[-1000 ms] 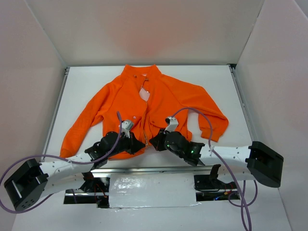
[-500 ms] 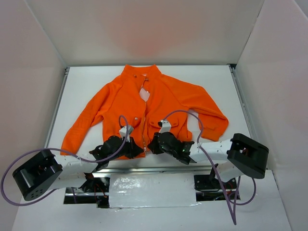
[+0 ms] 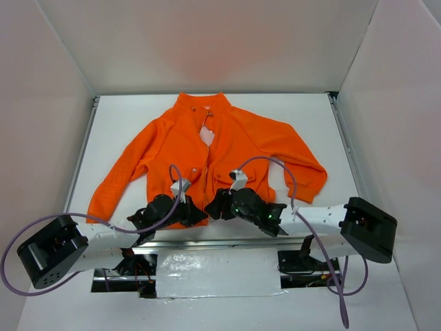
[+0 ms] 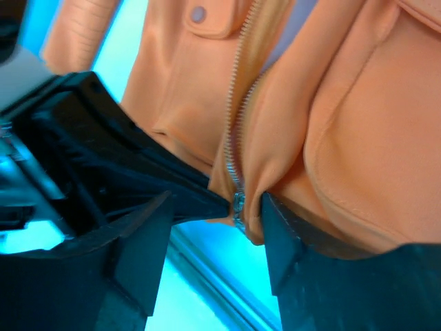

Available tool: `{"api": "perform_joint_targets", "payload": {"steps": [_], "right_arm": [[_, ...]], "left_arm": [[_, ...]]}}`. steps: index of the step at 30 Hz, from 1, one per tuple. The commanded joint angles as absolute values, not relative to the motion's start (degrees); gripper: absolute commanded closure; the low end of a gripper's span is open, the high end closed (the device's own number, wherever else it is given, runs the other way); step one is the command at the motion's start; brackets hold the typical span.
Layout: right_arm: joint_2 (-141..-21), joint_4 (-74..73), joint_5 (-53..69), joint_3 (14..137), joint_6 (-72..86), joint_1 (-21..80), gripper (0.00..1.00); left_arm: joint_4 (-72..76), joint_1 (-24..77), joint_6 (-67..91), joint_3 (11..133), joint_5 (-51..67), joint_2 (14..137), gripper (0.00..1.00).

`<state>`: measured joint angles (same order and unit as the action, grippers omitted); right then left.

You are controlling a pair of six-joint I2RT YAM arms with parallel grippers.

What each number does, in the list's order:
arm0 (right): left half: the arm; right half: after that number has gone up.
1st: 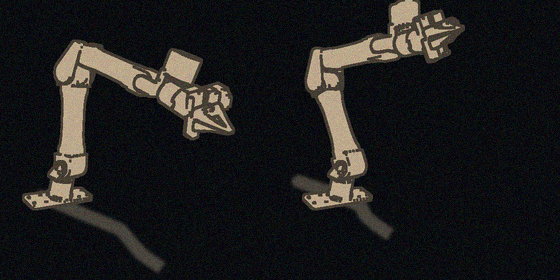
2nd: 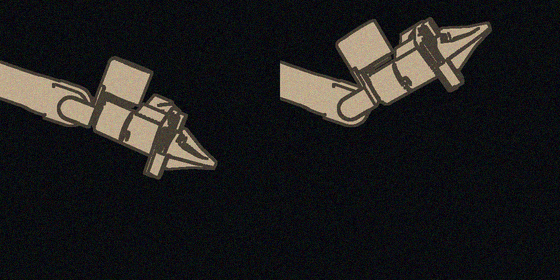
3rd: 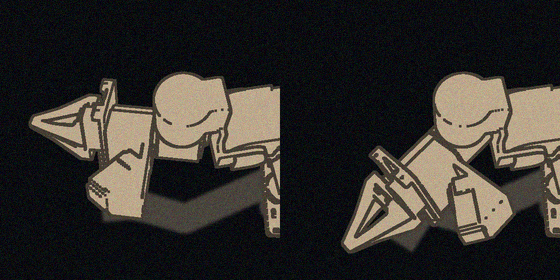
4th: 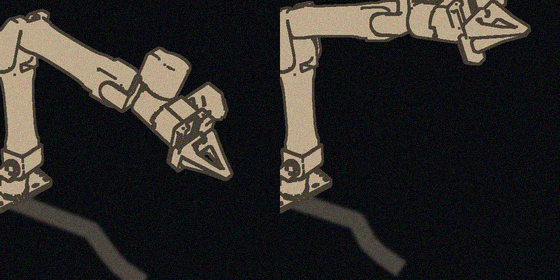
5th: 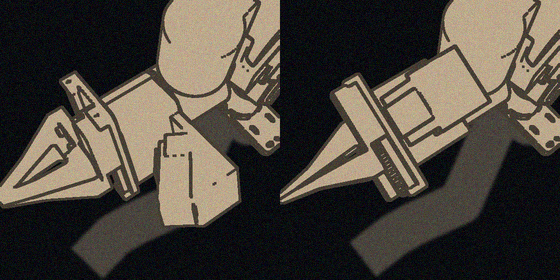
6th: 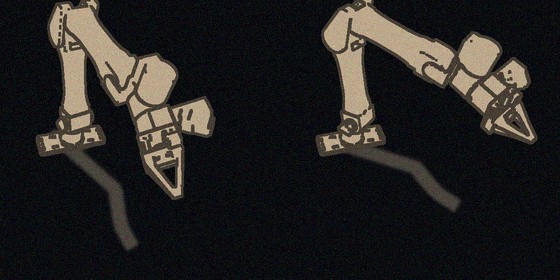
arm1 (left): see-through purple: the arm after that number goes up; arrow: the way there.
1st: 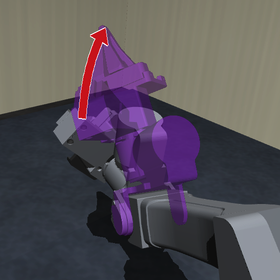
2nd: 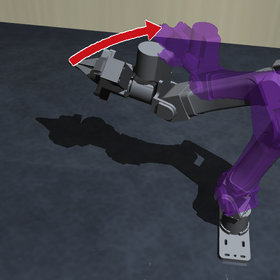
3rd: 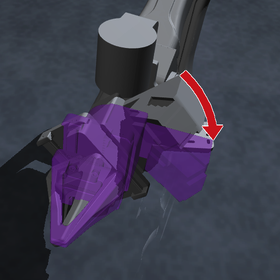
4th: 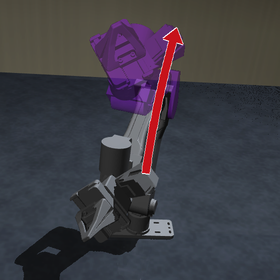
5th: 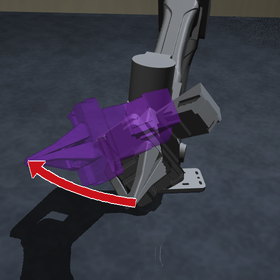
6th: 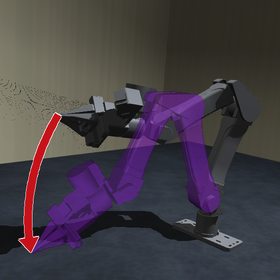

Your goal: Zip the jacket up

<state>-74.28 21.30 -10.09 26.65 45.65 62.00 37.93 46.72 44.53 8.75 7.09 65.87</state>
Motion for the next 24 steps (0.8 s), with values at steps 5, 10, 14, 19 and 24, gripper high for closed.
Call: {"api": "perform_joint_targets", "payload": {"steps": [5, 10, 14, 19, 24], "right_arm": [[-66.9, 25.7, -9.1, 22.7, 46.7, 61.9, 0.18], [-63.2, 31.2, -5.5, 16.3, 48.4, 61.8, 0.14], [-65.1, 33.9, -3.0, 14.2, 50.0, 62.0, 0.16], [-69.7, 43.8, 1.3, 10.4, 53.2, 62.0, 0.19], [-76.5, 54.5, 3.0, 9.1, 53.5, 62.1, 0.19]], "left_arm": [[41.7, 47.3, 45.9, 9.6, 11.3, 65.1, 1.0], [41.8, 47.3, 46.1, 9.9, 12.0, 64.6, 1.0], [41.4, 47.3, 46.2, 10.3, 11.8, 63.8, 1.0], [41.3, 47.2, 46.7, 10.6, 12.1, 63.4, 1.0], [41.8, 47.3, 46.9, 10.9, 12.6, 63.7, 1.0]]}}
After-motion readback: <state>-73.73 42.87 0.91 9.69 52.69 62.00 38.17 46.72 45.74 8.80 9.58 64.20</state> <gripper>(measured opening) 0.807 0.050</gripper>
